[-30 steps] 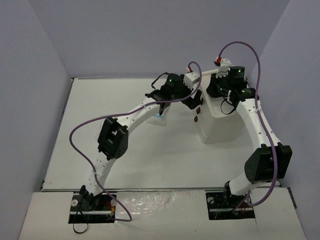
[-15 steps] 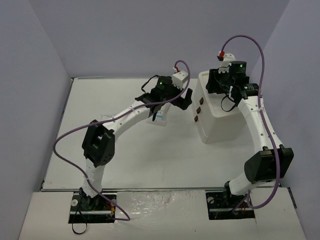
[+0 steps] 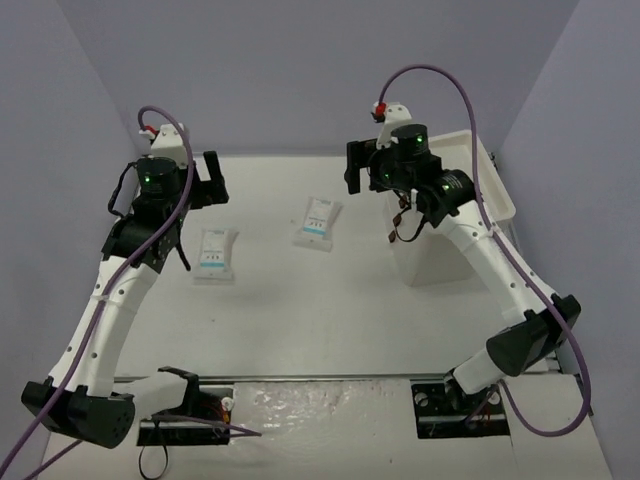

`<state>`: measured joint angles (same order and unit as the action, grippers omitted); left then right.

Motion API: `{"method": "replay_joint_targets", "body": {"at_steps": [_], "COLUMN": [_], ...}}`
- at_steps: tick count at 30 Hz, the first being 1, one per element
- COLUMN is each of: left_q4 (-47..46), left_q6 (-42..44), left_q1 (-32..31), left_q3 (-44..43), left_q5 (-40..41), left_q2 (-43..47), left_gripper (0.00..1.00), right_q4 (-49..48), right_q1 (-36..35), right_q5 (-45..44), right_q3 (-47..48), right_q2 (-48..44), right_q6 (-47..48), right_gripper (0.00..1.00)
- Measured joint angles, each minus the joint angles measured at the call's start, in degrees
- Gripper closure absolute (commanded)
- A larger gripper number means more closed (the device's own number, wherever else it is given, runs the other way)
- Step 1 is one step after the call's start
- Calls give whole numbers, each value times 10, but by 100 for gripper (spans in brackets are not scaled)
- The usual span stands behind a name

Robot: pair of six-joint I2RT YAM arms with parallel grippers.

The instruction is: Organize the makeup

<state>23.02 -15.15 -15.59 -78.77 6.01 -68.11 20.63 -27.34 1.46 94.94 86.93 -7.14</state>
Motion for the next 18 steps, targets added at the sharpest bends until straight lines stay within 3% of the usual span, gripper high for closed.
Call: {"method": "replay_joint_targets", "body": {"at_steps": [5, 10, 18], "left_q4": [56, 65, 61], "left_q6": [18, 18, 18], "left_q1": [19, 18, 21], "left_q3": [109, 244, 284], "left_q5": [53, 83, 102], "left_q2": [109, 202, 224], "left_gripper": [3, 3, 3], "right_q4": [-50, -112, -185], "right_q1": [-68, -72, -70], "right_q5": [-36, -58, -83], "right_q3": [-61, -94, -74], "right_q2": [56, 153, 290], "right_q6": [-66, -132, -178], "right_gripper": [2, 3, 7]}}
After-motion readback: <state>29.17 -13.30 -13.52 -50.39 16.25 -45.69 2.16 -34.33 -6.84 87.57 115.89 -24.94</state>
